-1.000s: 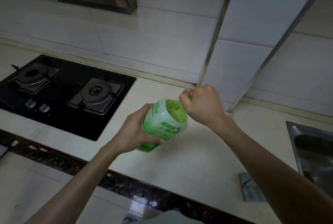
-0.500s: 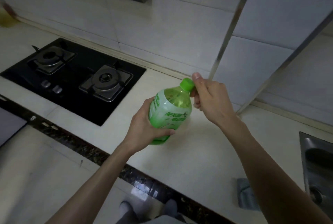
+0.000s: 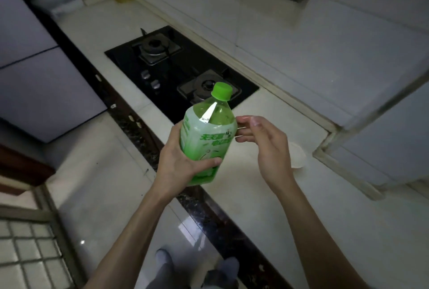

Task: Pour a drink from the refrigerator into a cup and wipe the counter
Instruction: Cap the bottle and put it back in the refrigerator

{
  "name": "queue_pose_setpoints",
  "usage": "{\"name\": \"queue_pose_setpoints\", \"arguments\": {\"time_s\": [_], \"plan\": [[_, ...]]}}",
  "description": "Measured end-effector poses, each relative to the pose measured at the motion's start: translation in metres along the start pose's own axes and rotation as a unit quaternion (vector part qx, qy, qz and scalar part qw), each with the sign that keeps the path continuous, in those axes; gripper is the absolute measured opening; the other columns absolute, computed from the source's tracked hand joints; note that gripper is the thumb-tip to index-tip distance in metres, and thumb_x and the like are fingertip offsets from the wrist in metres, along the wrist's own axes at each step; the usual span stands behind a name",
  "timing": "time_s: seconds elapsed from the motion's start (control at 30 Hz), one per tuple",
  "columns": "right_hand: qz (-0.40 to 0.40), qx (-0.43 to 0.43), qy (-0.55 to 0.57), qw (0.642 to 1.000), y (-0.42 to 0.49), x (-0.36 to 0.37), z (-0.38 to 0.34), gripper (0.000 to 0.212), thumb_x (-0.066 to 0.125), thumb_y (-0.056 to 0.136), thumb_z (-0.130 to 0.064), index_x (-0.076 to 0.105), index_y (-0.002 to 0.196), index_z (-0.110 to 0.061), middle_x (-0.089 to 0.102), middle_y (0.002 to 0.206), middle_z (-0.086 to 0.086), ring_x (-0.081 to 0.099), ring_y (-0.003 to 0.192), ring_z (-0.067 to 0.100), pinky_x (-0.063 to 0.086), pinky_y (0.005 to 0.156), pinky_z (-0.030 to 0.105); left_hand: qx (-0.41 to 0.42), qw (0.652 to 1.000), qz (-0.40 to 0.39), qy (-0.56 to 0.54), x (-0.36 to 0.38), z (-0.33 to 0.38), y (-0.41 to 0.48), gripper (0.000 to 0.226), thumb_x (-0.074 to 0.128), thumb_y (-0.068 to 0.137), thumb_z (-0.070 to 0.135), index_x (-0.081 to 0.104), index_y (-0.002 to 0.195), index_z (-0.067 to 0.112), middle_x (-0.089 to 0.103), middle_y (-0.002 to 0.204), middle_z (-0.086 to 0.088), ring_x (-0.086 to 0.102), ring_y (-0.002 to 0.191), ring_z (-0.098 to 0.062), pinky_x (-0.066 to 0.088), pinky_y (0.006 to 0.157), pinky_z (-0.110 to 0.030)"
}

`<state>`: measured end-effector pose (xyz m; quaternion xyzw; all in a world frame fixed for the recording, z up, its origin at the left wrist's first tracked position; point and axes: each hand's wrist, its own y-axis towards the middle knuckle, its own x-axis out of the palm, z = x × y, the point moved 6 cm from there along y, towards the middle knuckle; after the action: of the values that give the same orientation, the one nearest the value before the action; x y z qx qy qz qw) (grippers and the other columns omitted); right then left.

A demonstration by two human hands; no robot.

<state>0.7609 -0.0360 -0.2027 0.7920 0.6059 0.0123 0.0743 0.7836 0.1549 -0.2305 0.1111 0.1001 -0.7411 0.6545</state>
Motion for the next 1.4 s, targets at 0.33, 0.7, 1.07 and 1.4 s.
{"name": "queue_pose_setpoints", "arguments": {"time_s": [0.33,0.7,1.07,1.4], "plan": [[-0.084,-0.05,-0.007,0.995,0.001,0.168,-0.018,0.023,0.053,0.094,-0.017,0.067,0.111,-0.01,0.072,0.099,0.003,0.069,0.085,0.016,0.052,0.073,0.021,-0.019,0.995,0.095,-0.037,-0.153,-0.05,-0.003,0.098,0.097,0.053,0.026,0.045,0.135,0.026,0.062,0.119,0.015,0.061,0.112,-0.007,0.055,0.095,-0.039],[-0.178,-0.101,-0.029,0.978,-0.005,0.355,-0.028,0.022,0.061,0.091,-0.018,0.067,0.112,-0.016,0.071,0.104,-0.005,0.069,0.096,0.015,0.056,0.079,0.029,-0.041,0.973,0.22,-0.053,-0.313,-0.104,-0.025,0.093,0.097,0.053,0.024,0.046,0.131,0.031,0.061,0.116,0.019,0.06,0.109,0.003,0.054,0.092,-0.026],[-0.295,-0.117,0.001,0.948,0.019,0.457,-0.029,0.025,0.062,0.09,-0.018,0.067,0.113,-0.009,0.071,0.106,0.002,0.068,0.099,0.017,0.056,0.085,0.035,-0.072,0.937,0.342,-0.024,-0.383,-0.125,-0.031,0.096,0.096,0.053,0.025,0.045,0.135,0.022,0.059,0.116,0.019,0.057,0.109,0.006,0.051,0.088,-0.013],[-0.395,-0.181,0.03,0.9,0.098,0.512,-0.051,0.021,0.063,0.09,-0.014,0.067,0.111,-0.015,0.071,0.103,0.0,0.068,0.093,0.014,0.057,0.082,0.034,-0.09,0.895,0.436,-0.014,-0.407,-0.105,0.023,0.093,0.096,0.054,0.024,0.046,0.132,0.021,0.061,0.112,0.015,0.061,0.106,0.001,0.055,0.089,-0.023]]}}
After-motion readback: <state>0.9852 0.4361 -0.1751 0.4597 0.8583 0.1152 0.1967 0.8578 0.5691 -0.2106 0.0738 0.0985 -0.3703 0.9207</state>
